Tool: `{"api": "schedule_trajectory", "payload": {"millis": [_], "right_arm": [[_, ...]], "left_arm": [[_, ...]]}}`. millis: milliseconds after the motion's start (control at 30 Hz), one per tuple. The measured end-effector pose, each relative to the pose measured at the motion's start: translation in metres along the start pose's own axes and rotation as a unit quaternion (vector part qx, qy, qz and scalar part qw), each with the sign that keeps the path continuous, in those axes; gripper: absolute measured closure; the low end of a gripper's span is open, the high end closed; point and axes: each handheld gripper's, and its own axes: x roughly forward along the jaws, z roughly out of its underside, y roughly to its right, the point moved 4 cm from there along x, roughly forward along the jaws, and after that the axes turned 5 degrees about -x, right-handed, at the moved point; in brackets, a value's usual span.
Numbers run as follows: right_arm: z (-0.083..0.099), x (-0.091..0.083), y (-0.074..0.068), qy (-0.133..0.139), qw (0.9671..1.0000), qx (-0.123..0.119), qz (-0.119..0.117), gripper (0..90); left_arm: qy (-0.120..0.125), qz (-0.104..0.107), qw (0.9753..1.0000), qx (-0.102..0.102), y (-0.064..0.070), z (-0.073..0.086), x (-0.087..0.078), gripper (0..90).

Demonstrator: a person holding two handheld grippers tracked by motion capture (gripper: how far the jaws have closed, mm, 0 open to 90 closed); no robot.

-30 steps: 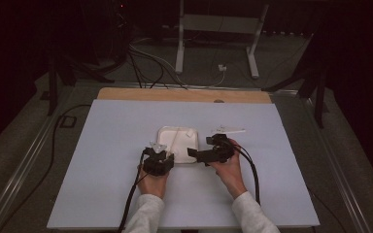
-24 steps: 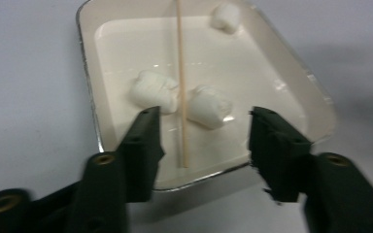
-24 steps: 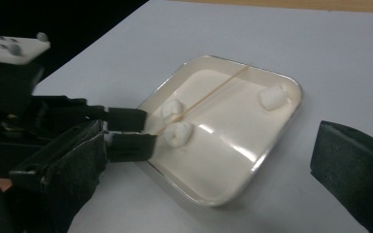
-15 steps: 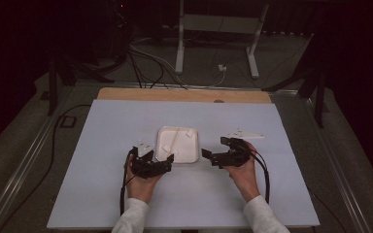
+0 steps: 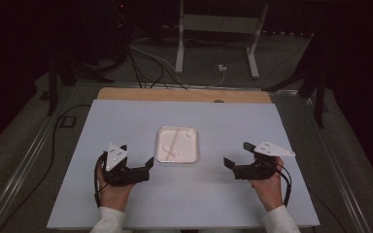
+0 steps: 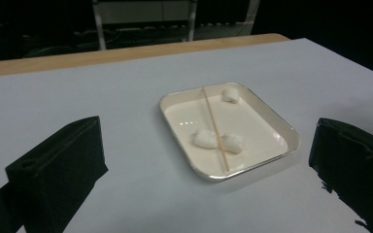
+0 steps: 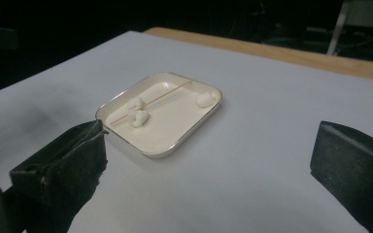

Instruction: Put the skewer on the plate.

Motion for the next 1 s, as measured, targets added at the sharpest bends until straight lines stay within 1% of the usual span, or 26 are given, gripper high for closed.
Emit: {"api": "schedule_trajectory", "payload": {"millis": [100,167,300,433,500,567,767,900,1000], "right_arm": [[0.007,-0.013,0.003,0.017,0.9998,-0.002,0.007,0.0],[0.013,-0.019,0.006,0.019,0.9998,0.000,0.010,0.0],[0.024,-0.029,0.012,0.019,0.9996,0.006,0.021,0.0],[0.032,-0.037,0.015,0.021,0.9993,0.004,0.030,0.0],[0.034,-0.040,0.016,0.021,0.9991,-0.002,0.038,0.0],[0.036,-0.044,0.017,0.026,0.9989,0.002,0.040,0.0],[0.035,-0.054,0.020,0.043,0.9978,0.005,0.049,0.0],[0.033,-0.060,0.023,0.050,0.9972,0.006,0.055,0.0],[0.032,-0.065,0.024,0.057,0.9966,0.005,0.059,0.0]], "left_arm": [[0.012,0.000,0.9999,0.006,-0.007,0.002,-0.013,0.7],[0.018,0.002,0.9998,0.012,-0.010,0.004,-0.021,0.7],[0.032,0.002,0.9989,0.035,-0.014,0.007,-0.033,0.7],[0.041,0.007,0.9983,0.041,-0.019,0.010,-0.040,0.7],[0.044,0.006,0.9982,0.041,-0.022,0.013,-0.043,0.7],[0.044,0.002,0.9982,0.041,-0.026,0.015,-0.045,0.7],[0.061,-0.008,0.9978,0.023,-0.037,0.019,-0.053,0.7],[0.065,-0.016,0.9975,0.022,-0.041,0.021,-0.056,0.7],[0.073,-0.023,0.9970,0.017,-0.043,0.021,-0.060,0.7]]}}
